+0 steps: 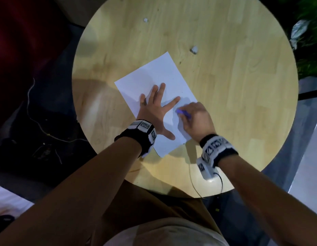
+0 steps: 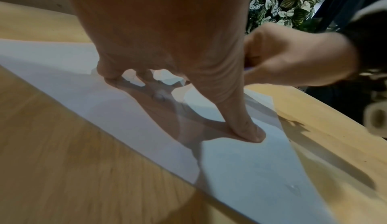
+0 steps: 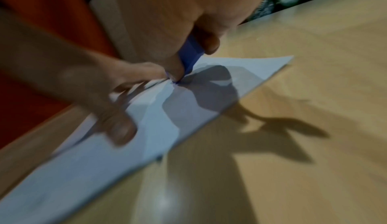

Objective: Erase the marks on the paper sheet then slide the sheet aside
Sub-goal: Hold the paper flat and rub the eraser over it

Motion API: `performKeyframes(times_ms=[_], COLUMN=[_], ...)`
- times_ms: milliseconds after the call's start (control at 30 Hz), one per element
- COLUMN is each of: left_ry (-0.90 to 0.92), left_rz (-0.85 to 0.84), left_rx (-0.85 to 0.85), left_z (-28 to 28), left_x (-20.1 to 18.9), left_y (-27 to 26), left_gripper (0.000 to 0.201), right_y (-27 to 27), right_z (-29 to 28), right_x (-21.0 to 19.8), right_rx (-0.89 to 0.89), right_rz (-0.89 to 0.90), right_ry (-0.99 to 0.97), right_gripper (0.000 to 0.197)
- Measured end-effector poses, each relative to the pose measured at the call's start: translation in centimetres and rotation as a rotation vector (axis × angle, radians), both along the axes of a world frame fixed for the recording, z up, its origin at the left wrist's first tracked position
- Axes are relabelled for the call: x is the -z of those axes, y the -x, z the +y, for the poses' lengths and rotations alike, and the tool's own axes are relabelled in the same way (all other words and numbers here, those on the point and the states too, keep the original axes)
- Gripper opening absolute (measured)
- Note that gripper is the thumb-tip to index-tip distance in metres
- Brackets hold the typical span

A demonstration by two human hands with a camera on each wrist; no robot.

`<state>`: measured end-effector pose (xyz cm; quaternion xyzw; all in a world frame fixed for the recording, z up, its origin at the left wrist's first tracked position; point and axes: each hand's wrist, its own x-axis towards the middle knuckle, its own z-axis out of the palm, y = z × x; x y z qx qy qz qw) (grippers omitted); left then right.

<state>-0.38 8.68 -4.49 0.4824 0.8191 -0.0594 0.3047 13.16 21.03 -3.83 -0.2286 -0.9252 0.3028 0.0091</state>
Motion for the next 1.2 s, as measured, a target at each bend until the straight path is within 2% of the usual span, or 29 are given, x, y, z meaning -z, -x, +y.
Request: performKeyframes(times_ms=[100, 200, 267, 367, 433, 533, 600, 700, 767, 867, 933, 1033, 1100, 1200], left_ry=[0.003, -0.007, -0.017, -0.021, -0.019, -0.041, -0.041, -0.026, -0.03, -0.06, -0.063, -0.033, -0.037, -0.064], left_rz=[0.011, -0.008, 0.005, 0.02, 0.014, -0.006, 0.001, 0.042, 0.053, 0.025, 0.031, 0.056, 0.046, 0.021], left_rx=[0.011, -0.001, -0.001, -0.001, -0.005, -0.016, -0.014, -0.001, 0.001, -0.018, -0.018, -0.003, -0.005, -0.014], left_z=[0.0, -0.1, -0.1, -0.2, -0.2, -0.3, -0.3, -0.2, -0.2, -0.4, -0.4, -0.2, -0.3, -0.4], left_x=[0.0, -0.1, 0.0, 0.2, 0.2, 0.2, 0.1, 0.2, 0.3, 0.3, 0.3, 0.4, 0.5, 0.5], left_y=[-0.1, 0.0, 0.1, 0.1, 0.1, 0.1, 0.2, 0.1, 0.0, 0.0, 0.1, 0.1, 0.1, 0.2], left_gripper=[0.142, 0.142, 0.141, 0.142, 0.144, 0.144, 0.143, 0.145, 0.145, 0.144, 0.144, 0.145, 0.145, 0.141], right_y=[0.1, -2.8, -2.1, 1.1, 0.7, -2.1, -1.6, 0.9, 0.4, -2.0, -1.4, 1.2, 0.8, -1.5], right_z=[-0.7, -4.4, -3.2, -0.2, -1.1, -4.5, -3.3, -0.1, -0.9, -4.2, -3.0, -0.3, -1.6, -4.6], right_x=[0.3, -0.5, -0.6, 0.4, 0.7, -0.4, -0.5, 0.5, 0.5, -0.6, -0.8, 0.3, 0.6, -0.2], right_rx=[0.101, -0.006, -0.044, 0.038, 0.068, -0.063, -0.121, 0.043, 0.095, -0.067, -0.127, 0.04, 0.086, -0.094], right_rz=[0.031, -0.024, -0.036, 0.028, 0.046, 0.021, -0.008, 0.061, 0.078, 0.033, 0.017, 0.085, 0.079, 0.003], right_ry=[0.001, 0.091, 0.09, -0.025, -0.021, 0.055, 0.05, -0.043, -0.03, 0.03, 0.026, -0.052, -0.022, 0.055], right_gripper=[0.013, 0.016, 0.017, 0.015, 0.017, 0.018, 0.015, 0.013, 0.013, 0.016, 0.015, 0.013, 0.014, 0.017])
